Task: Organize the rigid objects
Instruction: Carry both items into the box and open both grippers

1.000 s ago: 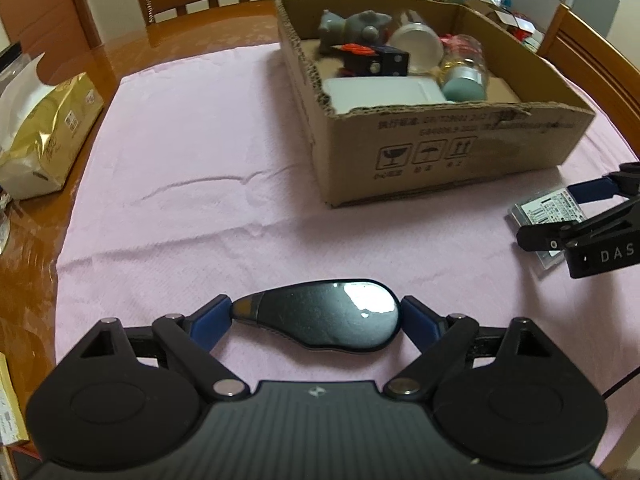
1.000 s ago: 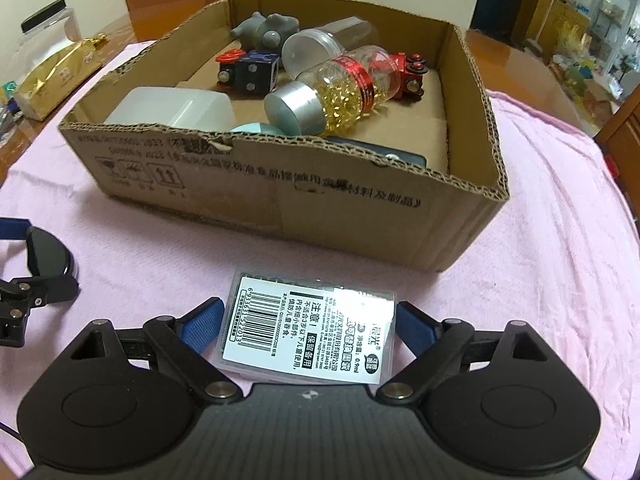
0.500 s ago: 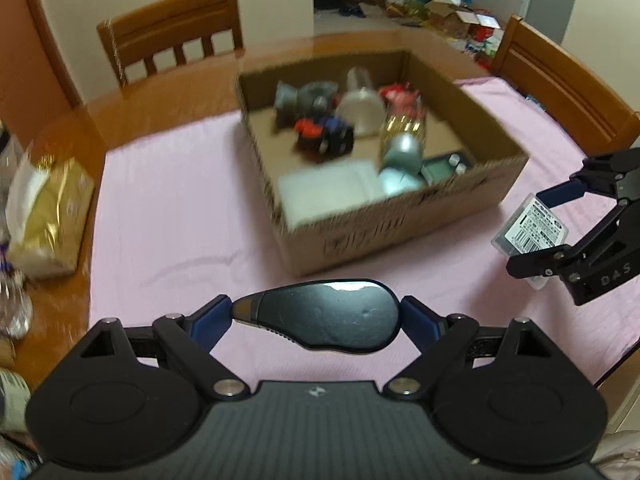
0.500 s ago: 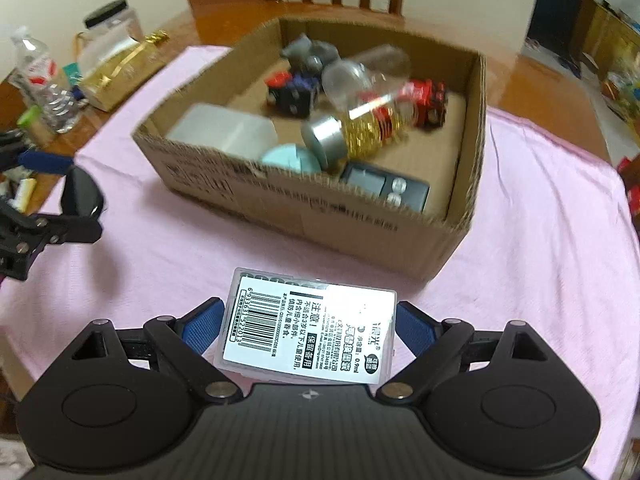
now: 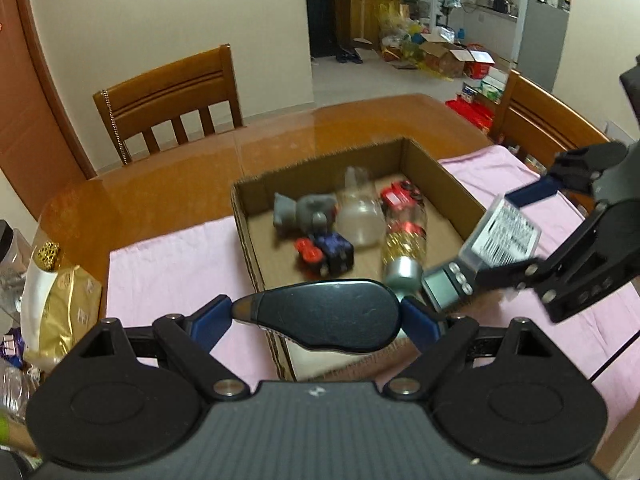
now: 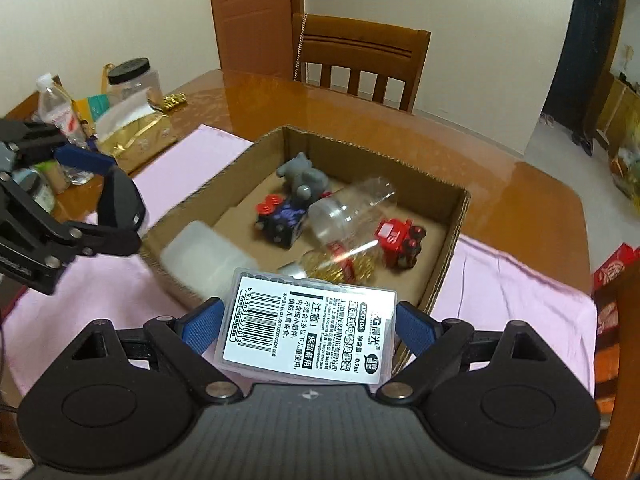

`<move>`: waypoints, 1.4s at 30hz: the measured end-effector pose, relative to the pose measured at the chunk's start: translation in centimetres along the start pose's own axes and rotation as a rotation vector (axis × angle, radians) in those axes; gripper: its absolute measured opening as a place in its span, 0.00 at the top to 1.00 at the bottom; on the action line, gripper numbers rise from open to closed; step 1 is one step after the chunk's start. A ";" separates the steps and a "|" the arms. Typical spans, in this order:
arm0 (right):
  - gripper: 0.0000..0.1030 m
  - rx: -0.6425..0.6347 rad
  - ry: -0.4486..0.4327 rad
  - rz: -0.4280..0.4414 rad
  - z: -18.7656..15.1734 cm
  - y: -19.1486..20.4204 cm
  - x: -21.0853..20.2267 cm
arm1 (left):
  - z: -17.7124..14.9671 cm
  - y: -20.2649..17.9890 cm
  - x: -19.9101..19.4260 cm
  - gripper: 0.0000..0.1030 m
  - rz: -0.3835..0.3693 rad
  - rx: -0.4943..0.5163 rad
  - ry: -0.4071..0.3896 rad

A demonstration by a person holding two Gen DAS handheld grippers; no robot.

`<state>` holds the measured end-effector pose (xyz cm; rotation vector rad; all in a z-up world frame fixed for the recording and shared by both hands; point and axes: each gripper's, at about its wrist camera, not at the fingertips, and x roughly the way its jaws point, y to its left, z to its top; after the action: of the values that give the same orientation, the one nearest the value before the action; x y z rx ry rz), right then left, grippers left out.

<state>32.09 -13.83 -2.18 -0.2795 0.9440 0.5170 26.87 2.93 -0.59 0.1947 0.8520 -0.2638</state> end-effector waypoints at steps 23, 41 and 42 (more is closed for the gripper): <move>0.00 0.084 0.025 -0.008 0.7 -2.1 3.2 | 2.6 0.3 7.2 0.13 0.049 -0.030 0.022; 0.00 0.163 0.039 -0.077 0.7 -1.0 0.8 | 2.4 0.5 3.4 0.03 0.135 -0.089 -0.057; 0.00 0.163 0.039 -0.077 0.7 -1.0 0.8 | 2.3 0.5 3.0 0.03 0.139 -0.091 -0.059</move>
<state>33.53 -14.09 -2.44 -0.1785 1.0030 0.3628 30.55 2.30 -1.34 0.1597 0.7863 -0.0998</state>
